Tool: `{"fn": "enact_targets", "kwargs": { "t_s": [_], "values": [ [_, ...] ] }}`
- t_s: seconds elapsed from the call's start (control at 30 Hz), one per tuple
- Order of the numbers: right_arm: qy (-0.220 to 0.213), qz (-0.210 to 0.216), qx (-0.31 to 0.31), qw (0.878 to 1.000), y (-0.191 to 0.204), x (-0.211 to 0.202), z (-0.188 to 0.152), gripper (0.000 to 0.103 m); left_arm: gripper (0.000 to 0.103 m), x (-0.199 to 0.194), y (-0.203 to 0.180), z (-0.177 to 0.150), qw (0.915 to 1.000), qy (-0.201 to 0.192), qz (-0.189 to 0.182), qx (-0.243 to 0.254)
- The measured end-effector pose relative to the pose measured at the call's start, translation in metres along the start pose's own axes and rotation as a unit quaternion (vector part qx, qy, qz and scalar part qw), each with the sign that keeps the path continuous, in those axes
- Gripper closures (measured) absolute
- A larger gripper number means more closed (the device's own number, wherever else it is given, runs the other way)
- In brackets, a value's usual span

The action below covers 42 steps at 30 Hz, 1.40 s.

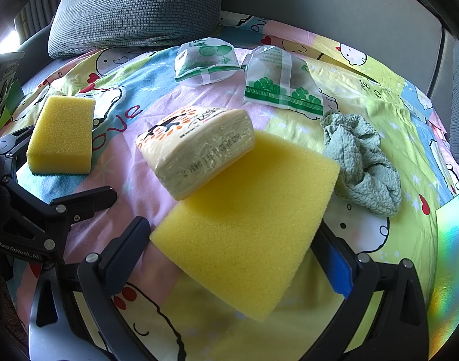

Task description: Organize objects

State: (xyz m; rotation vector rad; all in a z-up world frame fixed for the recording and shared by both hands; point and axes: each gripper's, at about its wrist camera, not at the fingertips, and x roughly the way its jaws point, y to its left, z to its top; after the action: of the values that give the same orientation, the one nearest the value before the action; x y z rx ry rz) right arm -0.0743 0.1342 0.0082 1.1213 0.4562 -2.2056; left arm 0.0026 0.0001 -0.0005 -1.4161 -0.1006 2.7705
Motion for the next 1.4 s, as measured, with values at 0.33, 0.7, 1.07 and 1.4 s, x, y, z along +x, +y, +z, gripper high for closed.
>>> {"fn": "enact_targets", "kwargs": {
  "t_s": [0.33,0.7,1.07,1.4],
  "values": [
    [0.000,0.000,0.000,1.000,0.000,0.000,0.000,0.001,0.000,0.000,0.000,0.000,1.0000,0.000,0.000,0.000],
    [0.000,0.000,0.000,1.000,0.000,0.000,0.000,0.001,0.000,0.000,0.000,0.000,1.0000,0.000,0.000,0.000],
    [0.002,0.000,0.001,1.000,0.001,0.001,0.003,0.001,0.000,0.000,0.000,0.001,1.0000,0.003,-0.001,-0.004],
    [0.020,-0.019,0.079,0.997,0.000,-0.011,0.005,0.009,0.001,-0.031,0.016,0.011,0.9970,0.017,-0.028,-0.071]
  ]
}}
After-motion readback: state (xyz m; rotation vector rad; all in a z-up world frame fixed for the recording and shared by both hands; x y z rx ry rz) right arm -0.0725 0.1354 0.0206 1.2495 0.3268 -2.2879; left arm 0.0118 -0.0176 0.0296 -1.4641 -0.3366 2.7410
